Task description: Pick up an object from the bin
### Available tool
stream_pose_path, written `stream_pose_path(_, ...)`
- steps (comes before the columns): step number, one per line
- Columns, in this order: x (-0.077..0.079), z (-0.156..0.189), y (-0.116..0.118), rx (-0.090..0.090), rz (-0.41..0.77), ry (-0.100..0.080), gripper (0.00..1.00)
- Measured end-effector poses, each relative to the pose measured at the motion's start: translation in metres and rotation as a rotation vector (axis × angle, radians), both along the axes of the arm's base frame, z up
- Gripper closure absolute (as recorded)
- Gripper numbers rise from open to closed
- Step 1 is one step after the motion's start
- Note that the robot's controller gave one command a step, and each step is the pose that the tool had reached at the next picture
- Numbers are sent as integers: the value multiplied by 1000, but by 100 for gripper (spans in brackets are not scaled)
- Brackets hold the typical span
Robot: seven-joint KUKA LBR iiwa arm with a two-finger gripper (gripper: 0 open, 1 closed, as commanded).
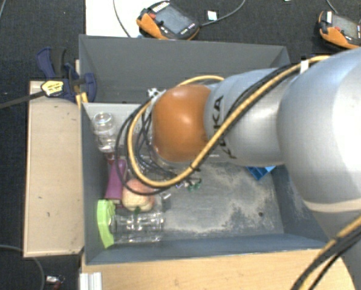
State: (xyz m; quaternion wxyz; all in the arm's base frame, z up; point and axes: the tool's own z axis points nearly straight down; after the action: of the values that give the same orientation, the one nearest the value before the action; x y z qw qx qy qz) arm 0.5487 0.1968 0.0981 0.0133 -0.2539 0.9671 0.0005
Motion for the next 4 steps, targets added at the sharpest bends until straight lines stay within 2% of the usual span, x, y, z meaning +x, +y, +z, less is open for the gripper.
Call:
stream_pose_path(1, 32, -23, -9, 4, -88, -23, 0)
stream_pose_path(2, 19, 72, 2, 1, -1, -8, 0)
stream_pose_path(3, 12, 19, 18, 2, -66, -13, 0)
stream_pose_path(4, 38, 11, 21, 2, 33, -18, 0)
